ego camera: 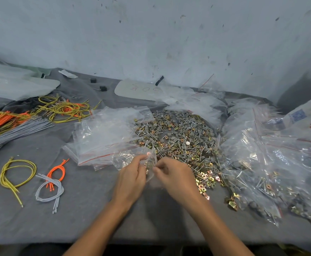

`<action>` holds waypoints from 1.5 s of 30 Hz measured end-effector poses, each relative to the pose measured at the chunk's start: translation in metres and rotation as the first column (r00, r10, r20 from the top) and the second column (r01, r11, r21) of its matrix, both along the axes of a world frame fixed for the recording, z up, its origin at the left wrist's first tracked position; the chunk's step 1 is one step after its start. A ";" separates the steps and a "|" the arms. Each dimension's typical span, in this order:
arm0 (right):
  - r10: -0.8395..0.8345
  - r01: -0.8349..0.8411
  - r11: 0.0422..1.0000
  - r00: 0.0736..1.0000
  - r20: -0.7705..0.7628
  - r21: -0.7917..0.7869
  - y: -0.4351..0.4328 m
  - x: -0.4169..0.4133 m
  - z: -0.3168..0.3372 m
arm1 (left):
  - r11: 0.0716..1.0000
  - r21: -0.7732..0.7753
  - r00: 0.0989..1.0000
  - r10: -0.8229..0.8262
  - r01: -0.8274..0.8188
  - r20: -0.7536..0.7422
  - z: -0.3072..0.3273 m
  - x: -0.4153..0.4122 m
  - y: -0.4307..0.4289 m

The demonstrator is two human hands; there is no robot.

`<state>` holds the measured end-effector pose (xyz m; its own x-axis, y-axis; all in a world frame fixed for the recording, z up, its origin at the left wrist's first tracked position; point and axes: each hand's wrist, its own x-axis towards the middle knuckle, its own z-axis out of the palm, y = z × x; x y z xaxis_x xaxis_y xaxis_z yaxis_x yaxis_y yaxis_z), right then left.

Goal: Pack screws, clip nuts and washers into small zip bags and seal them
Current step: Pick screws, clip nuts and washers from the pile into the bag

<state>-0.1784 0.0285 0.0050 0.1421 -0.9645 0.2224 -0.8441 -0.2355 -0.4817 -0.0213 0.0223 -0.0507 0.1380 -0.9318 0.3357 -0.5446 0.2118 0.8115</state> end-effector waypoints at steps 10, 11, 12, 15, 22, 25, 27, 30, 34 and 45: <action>-0.120 0.188 0.961 0.944 -0.307 0.202 0.016 -0.079 0.004 | 1.000 -0.024 1.000 -0.002 0.003 0.025 0.005 -0.001 0.002; -0.124 0.191 0.963 0.940 -0.317 0.191 0.018 -0.079 0.001 | 1.000 -0.021 1.000 -0.004 0.004 0.024 0.005 0.000 0.003; -0.128 0.193 0.965 0.938 -0.323 0.176 0.021 -0.078 -0.001 | 1.000 -0.021 1.000 -0.005 0.005 0.022 0.006 -0.001 0.003; -0.115 0.182 0.970 0.929 -0.352 0.164 0.026 -0.074 -0.007 | 1.000 -0.023 1.000 0.000 0.000 0.011 0.007 -0.001 0.005; -0.115 0.187 0.962 0.939 -0.324 0.199 0.032 -0.070 -0.007 | 1.000 -0.015 1.000 -0.002 0.002 0.009 0.007 -0.002 0.004; -0.086 0.110 0.975 0.988 -0.131 0.193 0.028 -0.054 0.001 | 1.000 -0.029 1.000 -0.003 0.004 0.025 0.007 -0.002 0.004; -0.038 0.043 0.983 0.999 -0.028 0.181 0.022 -0.033 0.005 | 1.000 -0.029 0.999 -0.009 0.010 0.033 0.006 -0.003 0.004; -0.011 0.015 0.991 0.999 -0.030 0.133 0.009 -0.001 0.006 | 1.000 -0.020 0.999 -0.015 0.015 0.038 0.005 -0.002 0.004; -0.048 0.055 0.996 0.993 -0.107 0.070 -0.009 0.021 0.001 | 0.999 -0.015 0.999 -0.029 0.029 0.044 0.003 -0.001 0.003; -0.257 0.257 0.966 0.966 -0.025 -0.003 -0.056 -0.055 -0.011 | 0.998 -0.055 1.000 -0.019 0.020 0.024 0.005 -0.001 0.005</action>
<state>-0.2337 -0.0276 -0.0063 -0.1054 -0.9693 0.2220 -0.8879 -0.0088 -0.4599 -0.0224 0.0276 -0.0455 0.1112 -0.9144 0.3893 -0.5587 0.2664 0.7854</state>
